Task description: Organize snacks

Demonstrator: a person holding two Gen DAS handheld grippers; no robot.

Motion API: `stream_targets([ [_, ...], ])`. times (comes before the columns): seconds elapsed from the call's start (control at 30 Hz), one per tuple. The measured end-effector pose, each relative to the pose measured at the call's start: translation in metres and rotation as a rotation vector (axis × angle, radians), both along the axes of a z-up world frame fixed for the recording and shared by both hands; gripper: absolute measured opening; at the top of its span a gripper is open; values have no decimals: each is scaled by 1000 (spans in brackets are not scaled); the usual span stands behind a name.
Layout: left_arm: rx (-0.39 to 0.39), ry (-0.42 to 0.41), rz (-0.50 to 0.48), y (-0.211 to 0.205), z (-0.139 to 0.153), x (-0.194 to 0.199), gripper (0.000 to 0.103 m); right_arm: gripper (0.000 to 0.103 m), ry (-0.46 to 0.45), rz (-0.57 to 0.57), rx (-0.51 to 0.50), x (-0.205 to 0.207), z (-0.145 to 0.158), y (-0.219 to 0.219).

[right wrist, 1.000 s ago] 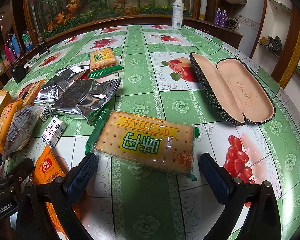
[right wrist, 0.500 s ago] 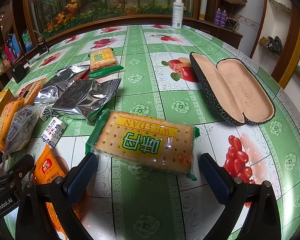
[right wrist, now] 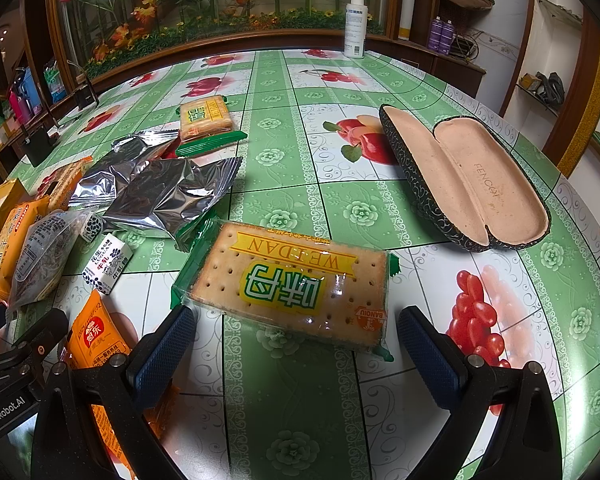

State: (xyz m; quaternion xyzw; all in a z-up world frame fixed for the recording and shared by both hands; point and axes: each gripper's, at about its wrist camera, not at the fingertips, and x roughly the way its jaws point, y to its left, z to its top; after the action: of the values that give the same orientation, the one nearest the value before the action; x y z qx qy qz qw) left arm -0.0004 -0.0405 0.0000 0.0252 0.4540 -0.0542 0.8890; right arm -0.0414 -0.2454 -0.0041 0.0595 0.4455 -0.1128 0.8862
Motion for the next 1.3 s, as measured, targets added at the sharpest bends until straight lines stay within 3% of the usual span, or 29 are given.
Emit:
stream_targets([
  [1.3,2,-1,12,-1,0,0,103,102,0,-81,2,3,1,2],
])
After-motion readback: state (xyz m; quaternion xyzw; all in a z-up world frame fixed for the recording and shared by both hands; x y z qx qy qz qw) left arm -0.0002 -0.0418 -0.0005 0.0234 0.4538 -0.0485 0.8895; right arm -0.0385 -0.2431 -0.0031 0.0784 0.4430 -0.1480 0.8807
